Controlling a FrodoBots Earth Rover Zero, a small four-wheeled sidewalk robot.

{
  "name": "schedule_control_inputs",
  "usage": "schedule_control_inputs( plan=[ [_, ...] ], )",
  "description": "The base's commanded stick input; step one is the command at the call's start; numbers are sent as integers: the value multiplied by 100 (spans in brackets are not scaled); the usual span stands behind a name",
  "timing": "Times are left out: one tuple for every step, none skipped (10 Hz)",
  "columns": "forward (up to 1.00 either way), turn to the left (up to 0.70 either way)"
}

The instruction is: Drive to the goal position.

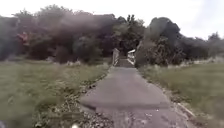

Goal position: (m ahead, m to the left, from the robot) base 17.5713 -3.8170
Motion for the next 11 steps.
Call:
schedule_control_inputs(
  plan=[
    [43,-44],
    [9,-16],
    [5,-5],
    [5,0],
    [5,0],
    [5,0],
    [5,0],
    [5,0],
    [5,0],
    [5,0],
    [5,0]
  ],
)
